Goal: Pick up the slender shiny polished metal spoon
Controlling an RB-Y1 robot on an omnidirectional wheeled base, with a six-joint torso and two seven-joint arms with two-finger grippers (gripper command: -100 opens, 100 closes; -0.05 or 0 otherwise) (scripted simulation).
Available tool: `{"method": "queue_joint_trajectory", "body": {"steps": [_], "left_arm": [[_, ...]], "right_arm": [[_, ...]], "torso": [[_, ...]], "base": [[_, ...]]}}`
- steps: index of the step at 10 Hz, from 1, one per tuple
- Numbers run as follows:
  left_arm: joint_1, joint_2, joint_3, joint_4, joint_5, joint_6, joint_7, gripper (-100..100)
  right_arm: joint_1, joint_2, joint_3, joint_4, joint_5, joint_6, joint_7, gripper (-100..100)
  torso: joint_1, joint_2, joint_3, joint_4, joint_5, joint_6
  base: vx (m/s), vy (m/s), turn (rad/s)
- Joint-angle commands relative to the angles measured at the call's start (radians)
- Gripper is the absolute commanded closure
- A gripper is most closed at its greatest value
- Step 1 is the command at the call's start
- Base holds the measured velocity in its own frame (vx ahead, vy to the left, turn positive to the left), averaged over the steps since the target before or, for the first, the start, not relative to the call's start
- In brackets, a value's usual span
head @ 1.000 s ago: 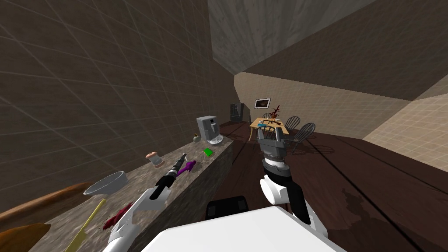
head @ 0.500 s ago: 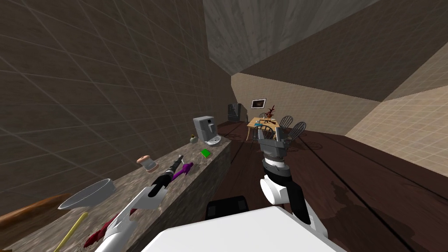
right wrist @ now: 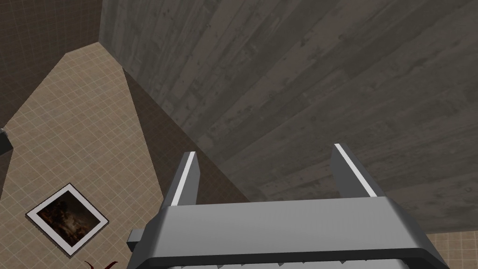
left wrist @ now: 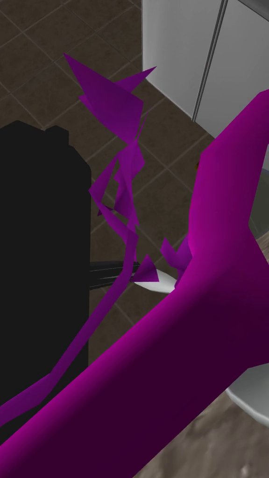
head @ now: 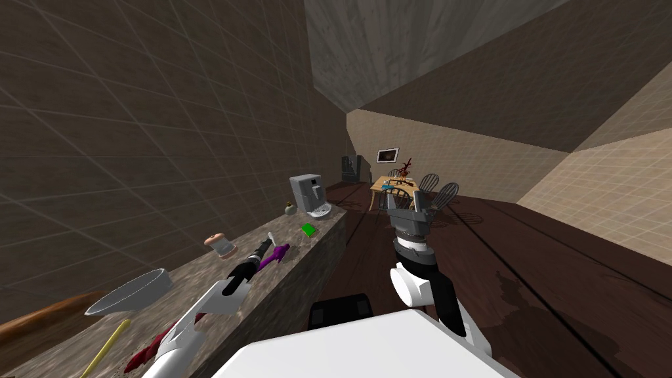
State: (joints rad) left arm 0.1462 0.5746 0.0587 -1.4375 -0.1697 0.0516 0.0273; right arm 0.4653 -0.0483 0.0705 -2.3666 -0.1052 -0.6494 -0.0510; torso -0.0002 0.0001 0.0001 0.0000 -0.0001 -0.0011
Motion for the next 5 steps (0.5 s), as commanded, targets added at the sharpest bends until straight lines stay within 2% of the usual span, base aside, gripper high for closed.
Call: {"method": "queue_joint_trajectory", "body": {"steps": [1, 3, 4, 5], "left_arm": [[0.0, 0.0, 0.0, 0.0, 0.0, 0.0, 0.0, 100], [0.0, 0.0, 0.0, 0.0, 0.0, 0.0, 0.0, 100], [0.0, 0.0, 0.0, 0.0, 0.0, 0.0, 0.0, 0], [0.007, 0.034, -0.015, -0.012, 0.023, 0.04, 0.015, -100]], "right_arm": [[0.0, 0.0, 0.0, 0.0, 0.0, 0.0, 0.0, 0], [0.0, 0.0, 0.0, 0.0, 0.0, 0.0, 0.0, 0], [0.0, 0.0, 0.0, 0.0, 0.0, 0.0, 0.0, 0], [0.0, 0.0, 0.0, 0.0, 0.0, 0.0, 0.0, 0]], "torso": [[0.0, 0.0, 0.0, 0.0, 0.0, 0.0], [0.0, 0.0, 0.0, 0.0, 0.0, 0.0], [0.0, 0.0, 0.0, 0.0, 0.0, 0.0], [0.0, 0.0, 0.0, 0.0, 0.0, 0.0]], "base": [[0.0, 0.0, 0.0], [0.0, 0.0, 0.0], [0.0, 0.0, 0.0], [-0.088, 0.017, -0.025]]}}
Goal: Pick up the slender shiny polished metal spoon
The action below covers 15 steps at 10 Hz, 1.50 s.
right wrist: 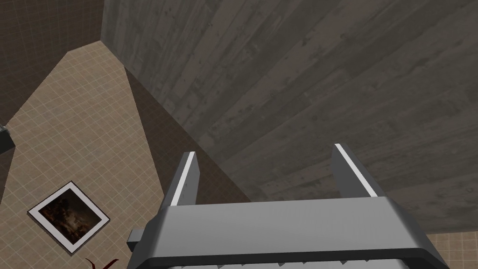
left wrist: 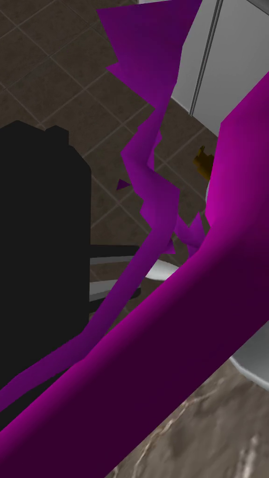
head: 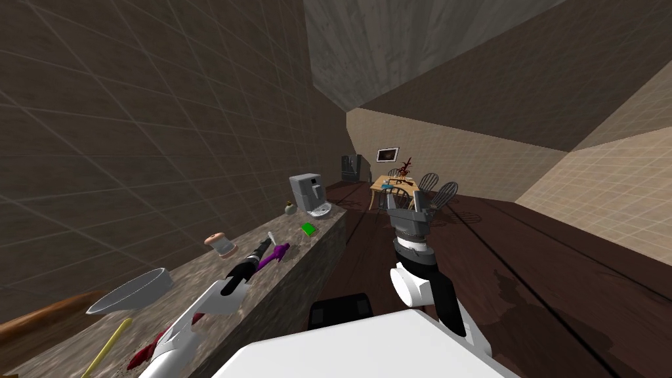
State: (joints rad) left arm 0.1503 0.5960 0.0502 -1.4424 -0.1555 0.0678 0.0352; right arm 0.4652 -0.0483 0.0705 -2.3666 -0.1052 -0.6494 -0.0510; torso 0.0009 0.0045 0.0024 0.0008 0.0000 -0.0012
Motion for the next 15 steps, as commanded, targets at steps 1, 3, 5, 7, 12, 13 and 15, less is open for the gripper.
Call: {"method": "queue_joint_trajectory", "body": {"steps": [1, 3, 5, 7, 12, 13, 15], "left_arm": [[0.006, 0.025, -0.012, -0.011, 0.018, 0.038, 0.013, -100], [0.013, 0.055, -0.024, -0.022, 0.039, 0.073, 0.027, -100], [0.022, 0.09, -0.037, -0.036, 0.063, 0.112, 0.043, -100], [0.032, 0.129, -0.051, -0.051, 0.091, 0.156, 0.061, -100], [0.067, 0.24, -0.085, -0.096, 0.169, 0.275, 0.112, -100], [0.075, 0.262, -0.091, -0.106, 0.185, 0.299, 0.122, -100], [0.092, 0.307, -0.101, -0.128, 0.216, 0.344, 0.143, -100]], "right_arm": [[0.0, 0.0, 0.0, 0.0, 0.0, 0.0, 0.0, 0], [0.0, 0.0, 0.0, 0.0, 0.0, 0.0, 0.0, 0], [0.0, 0.0, 0.0, 0.0, 0.0, 0.0, 0.0, 0], [0.0, 0.0, 0.0, 0.0, 0.0, 0.0, 0.0, 0], [0.0, 0.0, 0.0, 0.0, 0.0, 0.0, 0.0, 0], [0.0, 0.0, 0.0, 0.0, 0.0, 0.0, 0.0, 0], [0.0, 0.0, 0.0, 0.0, 0.0, 0.0, 0.0, 0]], "torso": [[0.0, 0.0, 0.0, 0.0, 0.0, 0.0], [-0.001, 0.005, 0.003, 0.001, 0.001, -0.001], [0.001, 0.005, 0.003, 0.0, 0.001, -0.002], [0.002, 0.006, 0.003, 0.0, 0.001, -0.003], [0.002, 0.007, 0.004, 0.0, 0.001, -0.004], [0.003, 0.007, 0.004, 0.0, 0.001, -0.005], [0.004, 0.005, 0.003, 0.0, 0.001, -0.005]], "base": [[-0.145, 0.022, -0.039], [-0.115, 0.006, -0.028], [-0.102, 0.032, -0.04], [-0.102, 0.021, -0.045], [-0.096, 0.026, -0.075], [-0.057, 0.041, -0.084], [-0.048, 0.044, -0.11]]}}
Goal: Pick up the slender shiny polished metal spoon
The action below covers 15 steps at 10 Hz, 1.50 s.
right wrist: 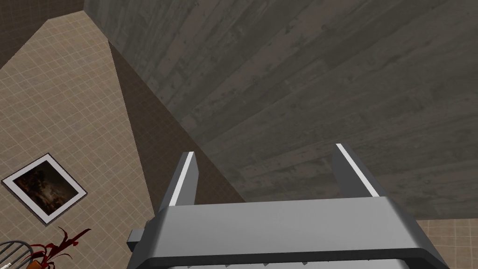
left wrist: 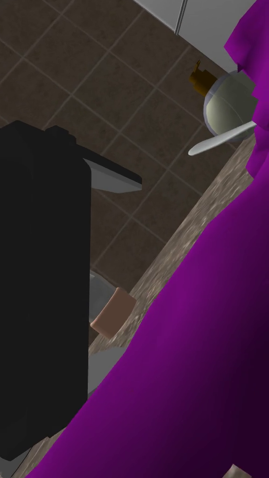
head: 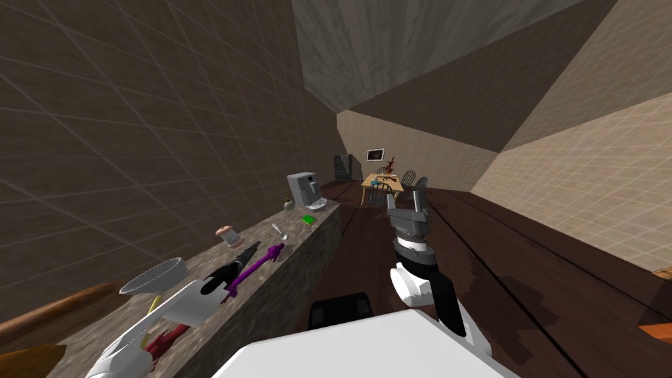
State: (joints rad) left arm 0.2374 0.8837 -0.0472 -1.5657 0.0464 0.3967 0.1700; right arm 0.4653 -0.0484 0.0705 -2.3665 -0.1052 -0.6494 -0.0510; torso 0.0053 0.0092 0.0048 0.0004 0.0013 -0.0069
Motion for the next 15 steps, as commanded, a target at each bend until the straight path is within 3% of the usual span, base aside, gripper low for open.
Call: {"method": "queue_joint_trajectory", "body": {"steps": [1, 6, 10, 12, 14, 15], "left_arm": [[0.014, 0.041, -0.009, -0.016, 0.029, 0.037, 0.018, -100], [0.06, 0.137, -0.025, -0.078, 0.091, 0.125, 0.062, -100], [0.107, 0.212, -0.026, -0.145, 0.13, 0.179, 0.097, -100], [0.132, 0.234, -0.02, -0.178, 0.136, 0.186, 0.109, -100], [0.136, 0.233, -0.017, -0.181, 0.133, 0.183, 0.109, -100], [0.136, 0.233, -0.016, -0.182, 0.133, 0.182, 0.109, 0]], "right_arm": [[0.0, 0.0, 0.0, 0.0, 0.0, 0.0, 0.0, 0], [0.0, 0.0, 0.0, 0.0, 0.0, 0.0, 0.0, 0], [0.0, 0.0, 0.0, 0.0, 0.0, 0.0, 0.0, 0], [0.0, 0.0, 0.0, 0.0, 0.0, 0.0, 0.0, 0], [0.001, 0.0, 0.0, 0.0, 0.0, 0.0, 0.0, 0], [0.0, 0.0, 0.0, 0.0, 0.0, 0.0, 0.0, 0]], "torso": [[0.0, 0.0, 0.0, 0.0, 0.0, 0.0], [0.0, -0.003, -0.002, -0.001, 0.0, -0.001], [0.0, -0.008, -0.004, -0.002, 0.0, -0.001], [0.001, -0.01, -0.006, -0.002, 0.0, 0.0], [0.0, -0.018, -0.01, -0.004, 0.0, 0.0], [-0.001, -0.013, -0.008, -0.003, 0.0, -0.001]], "base": [[-0.036, 0.032, -0.116], [-0.002, 0.029, -0.111], [0.068, 0.035, -0.165], [0.148, 0.041, -0.218], [0.181, 0.03, -0.105], [0.019, 0.004, 0.003]]}}
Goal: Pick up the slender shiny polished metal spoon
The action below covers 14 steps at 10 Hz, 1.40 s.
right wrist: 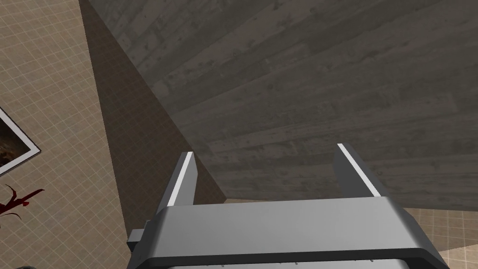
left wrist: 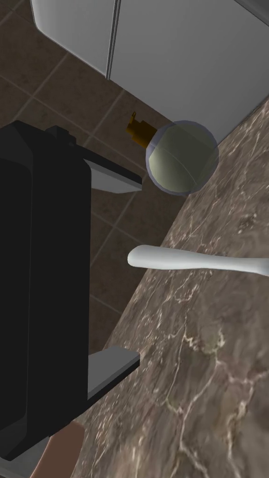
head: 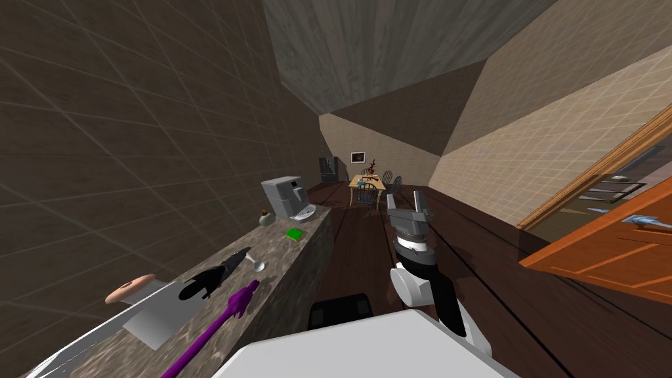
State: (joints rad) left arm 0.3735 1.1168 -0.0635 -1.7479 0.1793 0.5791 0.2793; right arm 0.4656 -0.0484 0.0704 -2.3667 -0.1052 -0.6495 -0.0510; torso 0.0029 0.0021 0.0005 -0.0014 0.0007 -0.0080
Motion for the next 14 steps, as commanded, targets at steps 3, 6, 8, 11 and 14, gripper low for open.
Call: {"method": "queue_joint_trajectory", "body": {"steps": [3, 6, 8, 11, 14], "left_arm": [[-0.007, -0.024, -0.002, 0.032, -0.013, -0.016, -0.011, -100], [-0.007, -0.025, -0.002, 0.034, -0.014, -0.017, -0.012, 100], [-0.008, -0.025, -0.002, 0.033, -0.014, -0.018, -0.012, 100], [-0.03, 0.019, 0.017, 0.027, 0.011, -0.023, 0.023, -100], [-0.041, 0.082, 0.017, 0.037, 0.073, -0.027, 0.081, -100]], "right_arm": [[0.0, 0.0, 0.0, 0.0, 0.0, 0.0, 0.0, 0], [0.0, 0.0, 0.0, 0.0, 0.0, 0.0, 0.0, 0], [0.0, 0.0, 0.0, 0.0, 0.0, 0.0, 0.0, 0], [0.0, 0.0, 0.0, 0.0, 0.0, 0.0, 0.0, 0], [0.0, 0.0, 0.0, 0.0, 0.0, 0.0, 0.0, 0]], "torso": [[0.001, 0.0, 0.0, 0.0, 0.0, 0.0], [-0.001, 0.004, 0.002, 0.001, 0.0, 0.001], [-0.001, 0.004, 0.002, 0.001, 0.0, 0.0], [-0.002, 0.005, 0.003, 0.001, 0.0, 0.0], [-0.003, 0.009, 0.005, 0.002, -0.001, 0.0]], "base": [[0.047, 0.016, -0.059], [0.002, 0.001, 0.005], [0.0, 0.0, 0.0], [-0.031, -0.014, -0.012], [-0.088, -0.023, -0.042]]}}
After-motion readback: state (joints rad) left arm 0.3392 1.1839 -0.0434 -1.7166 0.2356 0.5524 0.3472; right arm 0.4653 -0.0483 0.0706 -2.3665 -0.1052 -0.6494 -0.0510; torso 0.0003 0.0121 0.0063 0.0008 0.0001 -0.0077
